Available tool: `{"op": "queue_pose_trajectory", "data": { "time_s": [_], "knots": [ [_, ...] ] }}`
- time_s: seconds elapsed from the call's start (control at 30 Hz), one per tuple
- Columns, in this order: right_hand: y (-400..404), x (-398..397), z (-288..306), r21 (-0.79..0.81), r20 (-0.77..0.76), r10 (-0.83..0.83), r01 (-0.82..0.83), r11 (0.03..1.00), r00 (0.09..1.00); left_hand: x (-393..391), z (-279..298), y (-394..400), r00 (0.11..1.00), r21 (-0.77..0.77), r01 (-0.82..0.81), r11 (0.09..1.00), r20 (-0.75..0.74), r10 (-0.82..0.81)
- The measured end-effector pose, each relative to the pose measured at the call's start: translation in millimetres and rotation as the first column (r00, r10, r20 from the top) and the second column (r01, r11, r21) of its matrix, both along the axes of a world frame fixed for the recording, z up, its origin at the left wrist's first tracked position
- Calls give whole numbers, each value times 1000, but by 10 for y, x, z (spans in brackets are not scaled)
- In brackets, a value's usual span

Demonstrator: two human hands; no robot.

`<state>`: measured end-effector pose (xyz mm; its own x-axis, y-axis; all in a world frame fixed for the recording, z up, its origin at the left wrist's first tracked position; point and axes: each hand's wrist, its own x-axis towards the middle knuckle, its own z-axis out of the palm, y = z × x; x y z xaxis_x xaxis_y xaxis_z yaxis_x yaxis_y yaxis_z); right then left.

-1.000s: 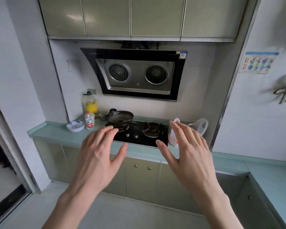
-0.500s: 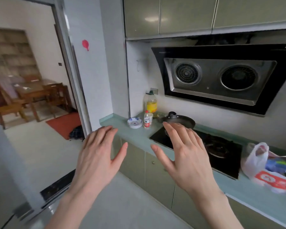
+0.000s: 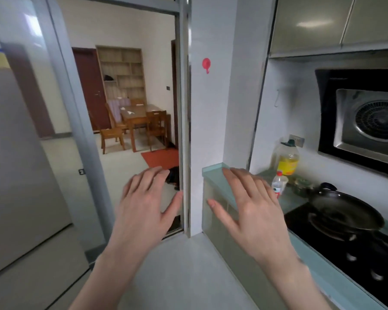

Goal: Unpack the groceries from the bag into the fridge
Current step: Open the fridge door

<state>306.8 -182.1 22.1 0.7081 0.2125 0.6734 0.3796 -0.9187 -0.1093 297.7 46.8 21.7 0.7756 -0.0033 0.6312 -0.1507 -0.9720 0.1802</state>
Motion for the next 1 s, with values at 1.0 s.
{"op": "queue_pose_trajectory", "data": {
  "time_s": [1.0],
  "knots": [
    [2733, 2035, -26, -22, -87, 875, -879, 476, 476, 39, -44, 1512, 543, 17, -840, 542, 40, 839]
  ]
}}
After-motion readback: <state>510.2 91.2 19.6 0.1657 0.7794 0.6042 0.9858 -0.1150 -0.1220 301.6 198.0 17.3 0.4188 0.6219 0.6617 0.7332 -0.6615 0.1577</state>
